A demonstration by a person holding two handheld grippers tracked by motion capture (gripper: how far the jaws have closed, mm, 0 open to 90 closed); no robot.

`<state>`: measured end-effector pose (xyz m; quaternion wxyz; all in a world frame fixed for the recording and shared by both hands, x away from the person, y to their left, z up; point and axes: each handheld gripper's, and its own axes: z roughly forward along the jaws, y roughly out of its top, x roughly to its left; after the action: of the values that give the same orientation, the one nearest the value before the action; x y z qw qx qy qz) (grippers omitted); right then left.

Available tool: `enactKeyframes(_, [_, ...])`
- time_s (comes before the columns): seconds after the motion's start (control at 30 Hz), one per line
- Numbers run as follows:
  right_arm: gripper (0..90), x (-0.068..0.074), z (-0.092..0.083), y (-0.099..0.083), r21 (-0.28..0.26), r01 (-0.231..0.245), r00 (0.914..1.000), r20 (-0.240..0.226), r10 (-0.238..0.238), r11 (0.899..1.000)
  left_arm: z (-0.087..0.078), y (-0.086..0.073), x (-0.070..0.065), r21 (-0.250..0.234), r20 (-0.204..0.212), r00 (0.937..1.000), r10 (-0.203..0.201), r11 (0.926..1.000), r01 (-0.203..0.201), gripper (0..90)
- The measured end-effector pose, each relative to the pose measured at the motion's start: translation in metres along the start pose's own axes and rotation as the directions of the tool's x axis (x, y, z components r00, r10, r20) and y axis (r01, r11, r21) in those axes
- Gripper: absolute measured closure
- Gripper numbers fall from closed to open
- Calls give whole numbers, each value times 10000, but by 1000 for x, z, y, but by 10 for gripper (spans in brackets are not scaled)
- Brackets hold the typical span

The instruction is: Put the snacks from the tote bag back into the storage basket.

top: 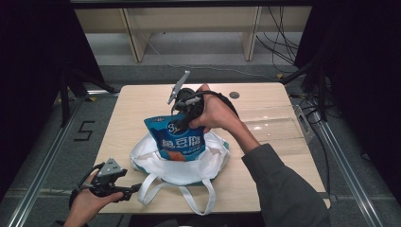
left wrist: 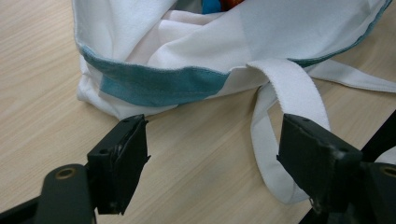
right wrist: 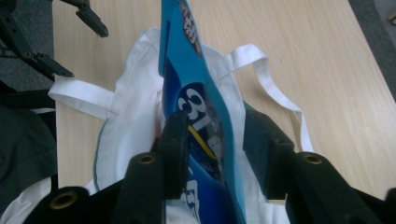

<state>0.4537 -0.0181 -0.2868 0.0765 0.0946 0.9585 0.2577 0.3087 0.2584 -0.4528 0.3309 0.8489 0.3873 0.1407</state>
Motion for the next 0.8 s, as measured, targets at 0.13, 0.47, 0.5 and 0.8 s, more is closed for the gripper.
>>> enactKeyframes(0.13, [675,2,8,3,309,42,10000,-84,-40,9995,1,0,-1,-34,27,10000,-46,10000,46,232])
enactKeyframes(0.47, [839,-2,12,7,724,326,9995,-56,-323,9968,3,0,-3,-271,7,9997,-260,9993,260,232])
enactKeyframes(0.5, [855,-3,12,7,726,527,9986,-61,-524,9960,2,0,-3,-261,1,9997,-229,9994,229,232])
enactKeyframes(0.8, [900,0,11,12,1032,1348,9909,-170,-1338,9855,2,0,-1,-68,45,10000,39,10000,-39,233])
